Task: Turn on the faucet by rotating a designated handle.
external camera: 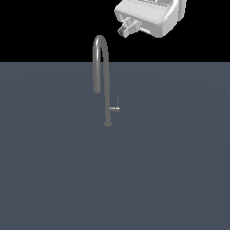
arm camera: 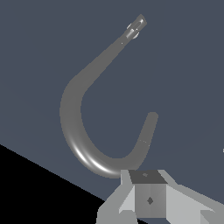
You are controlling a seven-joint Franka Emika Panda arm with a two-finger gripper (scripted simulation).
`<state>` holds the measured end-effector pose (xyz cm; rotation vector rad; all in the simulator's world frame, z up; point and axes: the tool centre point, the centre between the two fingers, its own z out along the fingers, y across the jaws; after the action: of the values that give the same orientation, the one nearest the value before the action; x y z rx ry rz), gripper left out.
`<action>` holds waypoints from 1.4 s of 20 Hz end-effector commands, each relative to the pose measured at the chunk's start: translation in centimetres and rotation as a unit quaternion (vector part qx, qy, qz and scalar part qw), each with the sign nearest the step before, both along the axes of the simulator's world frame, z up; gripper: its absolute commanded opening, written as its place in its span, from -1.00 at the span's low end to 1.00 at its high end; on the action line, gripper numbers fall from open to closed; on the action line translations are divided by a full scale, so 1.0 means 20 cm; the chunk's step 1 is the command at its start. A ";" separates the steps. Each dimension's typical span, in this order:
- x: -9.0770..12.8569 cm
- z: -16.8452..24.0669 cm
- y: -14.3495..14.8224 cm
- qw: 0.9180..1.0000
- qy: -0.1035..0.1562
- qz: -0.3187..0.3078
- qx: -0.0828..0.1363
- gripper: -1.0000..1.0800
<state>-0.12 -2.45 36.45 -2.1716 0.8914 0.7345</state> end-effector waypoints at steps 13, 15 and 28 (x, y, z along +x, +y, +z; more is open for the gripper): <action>0.34 -0.50 -0.04 0.969 0.130 -0.141 0.153 -1.00; 0.38 -0.59 -0.04 0.960 0.150 -0.161 0.175 -1.00; 0.53 -1.00 0.01 0.894 0.239 -0.258 0.278 -1.00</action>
<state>10.17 -2.38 16.99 -1.2211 1.2424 1.0918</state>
